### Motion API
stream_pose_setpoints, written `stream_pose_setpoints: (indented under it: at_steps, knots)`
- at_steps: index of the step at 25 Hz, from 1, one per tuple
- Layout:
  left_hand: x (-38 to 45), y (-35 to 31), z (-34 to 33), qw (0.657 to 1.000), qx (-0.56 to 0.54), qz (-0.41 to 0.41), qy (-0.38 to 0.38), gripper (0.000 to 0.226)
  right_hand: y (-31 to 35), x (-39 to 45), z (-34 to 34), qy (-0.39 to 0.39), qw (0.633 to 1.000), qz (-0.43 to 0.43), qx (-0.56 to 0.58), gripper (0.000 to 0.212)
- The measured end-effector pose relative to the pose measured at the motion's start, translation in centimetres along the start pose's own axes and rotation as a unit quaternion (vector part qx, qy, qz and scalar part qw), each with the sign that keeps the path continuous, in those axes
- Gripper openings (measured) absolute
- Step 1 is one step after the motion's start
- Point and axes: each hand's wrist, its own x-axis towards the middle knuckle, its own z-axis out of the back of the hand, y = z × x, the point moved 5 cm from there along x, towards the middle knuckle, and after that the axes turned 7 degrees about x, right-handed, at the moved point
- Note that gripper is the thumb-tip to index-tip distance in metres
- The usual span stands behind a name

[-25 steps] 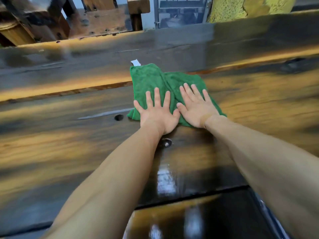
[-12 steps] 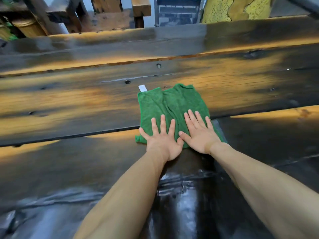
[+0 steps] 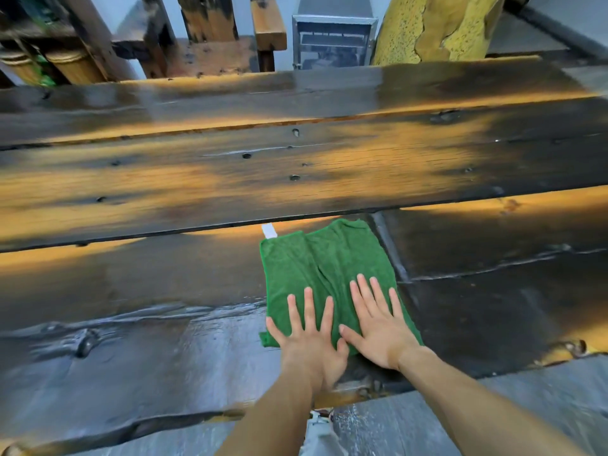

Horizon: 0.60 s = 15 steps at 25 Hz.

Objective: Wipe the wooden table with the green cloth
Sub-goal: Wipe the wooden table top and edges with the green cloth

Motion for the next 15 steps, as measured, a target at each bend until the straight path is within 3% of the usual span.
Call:
stream_pose_setpoints:
  at_steps: [5,9,15]
  knots:
    - [-4.4,-2.1,-2.7,0.998,0.025,-0.004,-0.052,0.073,-1.1,-5.4,-3.4,-0.035,0.999,-0.018,-0.008,0.096]
    - [-6.5,-3.2,-4.1,0.999,0.028,-0.001,-0.045,0.083,-2.0,-7.7,-4.9,-0.018,0.999,-0.049,0.016,0.092]
    - [-1.4,-3.2,-2.7,0.996,-0.009,-0.038,-0.085,0.062,-3.6,-5.0,-3.4,-0.052,0.993,-0.083,0.065,0.079]
